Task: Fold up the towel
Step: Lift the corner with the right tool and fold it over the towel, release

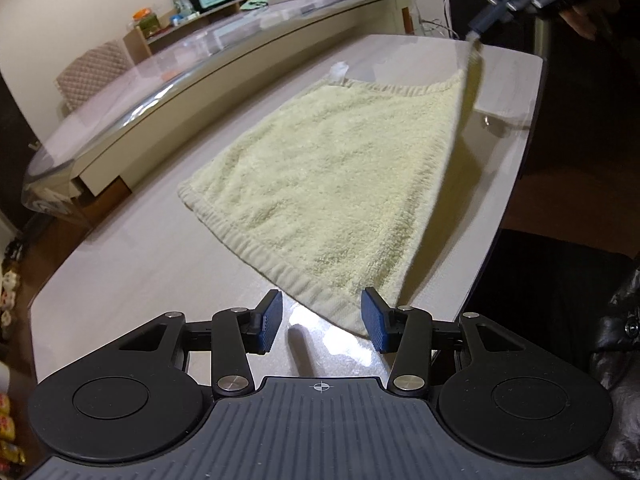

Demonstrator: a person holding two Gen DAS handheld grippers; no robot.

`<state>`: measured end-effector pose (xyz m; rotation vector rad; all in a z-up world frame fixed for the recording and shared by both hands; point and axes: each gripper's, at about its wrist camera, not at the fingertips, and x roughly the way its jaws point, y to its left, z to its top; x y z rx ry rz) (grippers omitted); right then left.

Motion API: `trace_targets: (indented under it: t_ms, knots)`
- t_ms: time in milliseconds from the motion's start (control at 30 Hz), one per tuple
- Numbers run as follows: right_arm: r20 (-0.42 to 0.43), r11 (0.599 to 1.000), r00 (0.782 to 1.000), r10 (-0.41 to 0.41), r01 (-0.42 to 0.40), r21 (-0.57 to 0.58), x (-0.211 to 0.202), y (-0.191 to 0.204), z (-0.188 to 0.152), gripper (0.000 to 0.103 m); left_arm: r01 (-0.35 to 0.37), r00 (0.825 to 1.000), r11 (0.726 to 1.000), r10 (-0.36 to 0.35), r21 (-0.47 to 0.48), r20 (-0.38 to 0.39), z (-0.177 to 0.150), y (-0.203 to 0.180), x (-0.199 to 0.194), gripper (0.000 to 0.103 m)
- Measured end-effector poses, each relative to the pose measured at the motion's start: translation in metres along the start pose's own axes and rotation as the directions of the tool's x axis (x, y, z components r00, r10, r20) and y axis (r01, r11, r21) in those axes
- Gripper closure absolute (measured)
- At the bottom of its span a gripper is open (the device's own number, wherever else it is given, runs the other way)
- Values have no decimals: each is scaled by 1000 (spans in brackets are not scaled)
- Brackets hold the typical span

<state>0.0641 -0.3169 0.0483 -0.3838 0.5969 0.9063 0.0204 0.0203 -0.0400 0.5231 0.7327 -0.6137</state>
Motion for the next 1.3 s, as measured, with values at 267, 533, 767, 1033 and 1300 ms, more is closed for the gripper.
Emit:
trace_targets:
  t_ms: [267, 533, 767, 1033, 1300]
  knots:
    - [-59, 972, 997, 40, -52, -228, 59, -29, 92, 98, 33, 999, 994, -30, -106, 36, -8, 10, 0, 55]
    - [-118, 930, 989, 87, -123, -346, 130, -54, 153, 98, 39, 995, 965, -15, -261, 96, -15, 32, -12, 56]
    - [-192, 887, 968, 162, -228, -401, 195, -48, 173, 98, -37, 994, 947, 66, -320, 81, -26, 55, -24, 56]
    - [-258, 850, 945, 202, -300, -433, 244, -38, 171, 98, -46, 992, 937, 83, -346, 94, -33, 60, -34, 56]
    - [-291, 849, 940, 177, -295, -439, 273, -36, 157, 98, -52, 991, 935, 92, -351, 98, -38, 57, -42, 56]
